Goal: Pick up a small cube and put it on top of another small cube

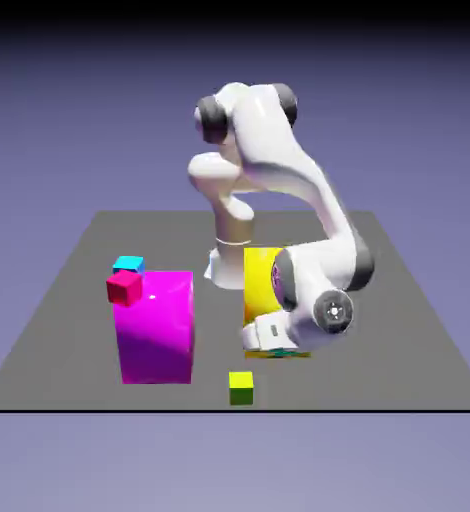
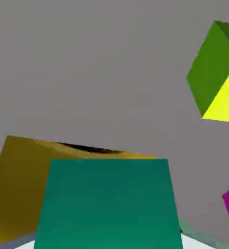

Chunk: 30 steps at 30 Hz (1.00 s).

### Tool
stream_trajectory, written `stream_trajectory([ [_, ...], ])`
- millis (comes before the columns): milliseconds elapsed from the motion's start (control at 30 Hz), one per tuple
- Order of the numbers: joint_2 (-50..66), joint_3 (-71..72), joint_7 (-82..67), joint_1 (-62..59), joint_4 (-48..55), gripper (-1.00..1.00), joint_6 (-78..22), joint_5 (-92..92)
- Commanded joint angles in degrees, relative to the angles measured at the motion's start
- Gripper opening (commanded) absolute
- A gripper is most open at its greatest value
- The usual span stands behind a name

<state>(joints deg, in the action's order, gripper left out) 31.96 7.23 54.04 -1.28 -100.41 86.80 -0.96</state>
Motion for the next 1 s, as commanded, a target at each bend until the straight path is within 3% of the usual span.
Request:
stream_trajectory([
  [0,-1.2,-2.0,1.5,-0.8,-0.3,-1.00,-0.4,2.4],
  [500,-18.3,-32.7,23.4,-12.6,-5.2,-1.00,-5.7,39.1],
  [700,-17.6,-42.0,28.5,-11.4,-3.9,-1.00,-7.7,39.6],
  [867,-18.7,-40.3,26.7,-8.6,-13.1,-1.00,1.1,40.7],
  [900,-18.7,-40.3,26.7,-8.6,-13.1,1.00,1.1,40.7],
  [967,-18.4,-40.7,27.1,-9.2,-11.0,1.00,-0.8,40.5],
])
